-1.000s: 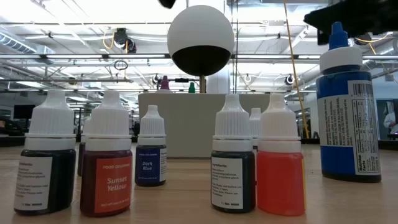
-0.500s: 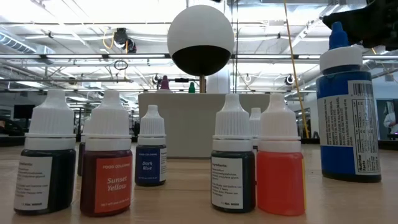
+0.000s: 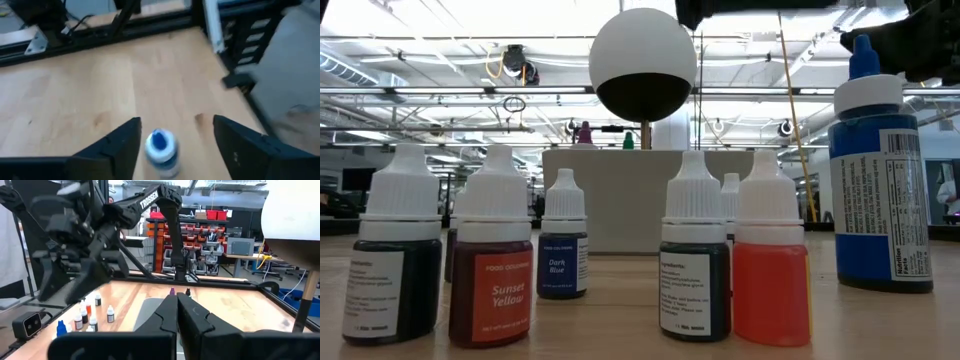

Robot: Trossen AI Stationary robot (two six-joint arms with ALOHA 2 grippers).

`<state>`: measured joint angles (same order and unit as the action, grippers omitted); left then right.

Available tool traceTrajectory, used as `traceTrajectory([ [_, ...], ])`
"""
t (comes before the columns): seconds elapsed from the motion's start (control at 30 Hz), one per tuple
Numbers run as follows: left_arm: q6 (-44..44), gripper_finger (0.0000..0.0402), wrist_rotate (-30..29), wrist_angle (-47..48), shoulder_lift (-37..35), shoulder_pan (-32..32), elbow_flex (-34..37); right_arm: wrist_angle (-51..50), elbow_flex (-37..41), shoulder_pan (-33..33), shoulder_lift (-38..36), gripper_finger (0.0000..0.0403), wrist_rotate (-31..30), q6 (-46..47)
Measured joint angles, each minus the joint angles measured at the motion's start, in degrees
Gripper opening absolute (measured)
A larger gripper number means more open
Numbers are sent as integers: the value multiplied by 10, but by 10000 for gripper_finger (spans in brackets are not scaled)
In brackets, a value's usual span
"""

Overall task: Pick & Place food coloring
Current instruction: Put the large blue food coloring bottle into the gray bin

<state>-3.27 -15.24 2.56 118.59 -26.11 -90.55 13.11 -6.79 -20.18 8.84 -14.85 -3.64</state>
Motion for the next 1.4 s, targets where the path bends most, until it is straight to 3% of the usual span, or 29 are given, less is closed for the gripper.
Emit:
traceTrajectory([
  [0.2,1,284,-2,-22,32,8,0,3,0,0,2,0,0,2],
  [1.4,-20,274,108,-6,42,47,0,-1,-1,0,2,0,0,1],
])
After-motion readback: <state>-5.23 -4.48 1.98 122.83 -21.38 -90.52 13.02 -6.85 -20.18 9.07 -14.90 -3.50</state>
